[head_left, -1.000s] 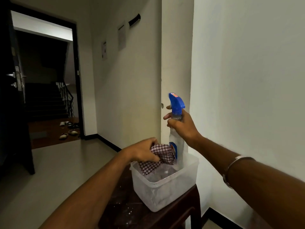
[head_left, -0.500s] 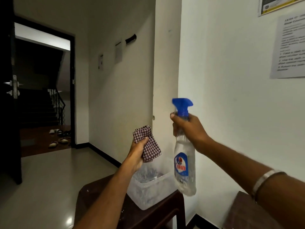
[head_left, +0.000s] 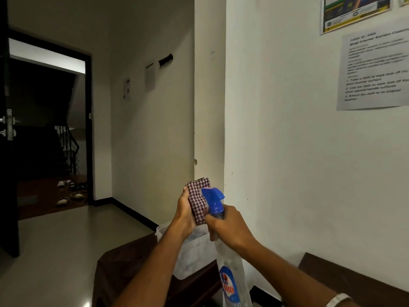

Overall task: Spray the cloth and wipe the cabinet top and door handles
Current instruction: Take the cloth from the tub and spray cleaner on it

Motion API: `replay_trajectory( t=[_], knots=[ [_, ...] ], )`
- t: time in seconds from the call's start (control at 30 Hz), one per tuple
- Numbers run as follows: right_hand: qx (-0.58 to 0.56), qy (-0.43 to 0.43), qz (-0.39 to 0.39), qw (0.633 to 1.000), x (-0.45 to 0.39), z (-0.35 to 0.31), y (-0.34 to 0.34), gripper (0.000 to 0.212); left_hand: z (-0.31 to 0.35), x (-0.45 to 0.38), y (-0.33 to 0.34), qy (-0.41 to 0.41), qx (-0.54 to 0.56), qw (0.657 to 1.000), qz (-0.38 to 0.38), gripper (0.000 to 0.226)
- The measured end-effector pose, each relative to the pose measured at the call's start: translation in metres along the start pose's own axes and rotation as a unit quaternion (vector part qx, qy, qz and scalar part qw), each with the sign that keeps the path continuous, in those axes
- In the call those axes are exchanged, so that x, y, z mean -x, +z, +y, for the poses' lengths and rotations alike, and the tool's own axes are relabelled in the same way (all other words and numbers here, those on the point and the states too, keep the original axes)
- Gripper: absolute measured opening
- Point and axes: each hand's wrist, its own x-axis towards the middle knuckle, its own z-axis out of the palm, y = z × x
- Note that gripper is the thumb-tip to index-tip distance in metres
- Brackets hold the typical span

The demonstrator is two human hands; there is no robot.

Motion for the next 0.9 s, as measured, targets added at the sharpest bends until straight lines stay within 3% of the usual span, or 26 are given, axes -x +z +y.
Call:
replay_trajectory(
  t=[0.33, 0.77, 0.9],
  knots=[
    [0.004, 0.006, 0.056, 0.998, -0.001, 0.003, -0.013, 0.007, -0.004, 0.002, 0.0, 0.004, -0.02, 0.999, -0.027, 0.059],
    [0.039, -0.002, -0.016, 0.999, 0.029, 0.017, -0.007, 0.005, -0.006, 0.003, -0.002, 0.028, -0.005, 1.0, -0.014, 0.06],
    [0.01, 0.004, 0.008, 1.0, 0.031, 0.022, -0.009, 0.005, -0.006, 0.005, -0.001, 0.031, -0.011, 0.999, -0.009, 0.06]
  ],
)
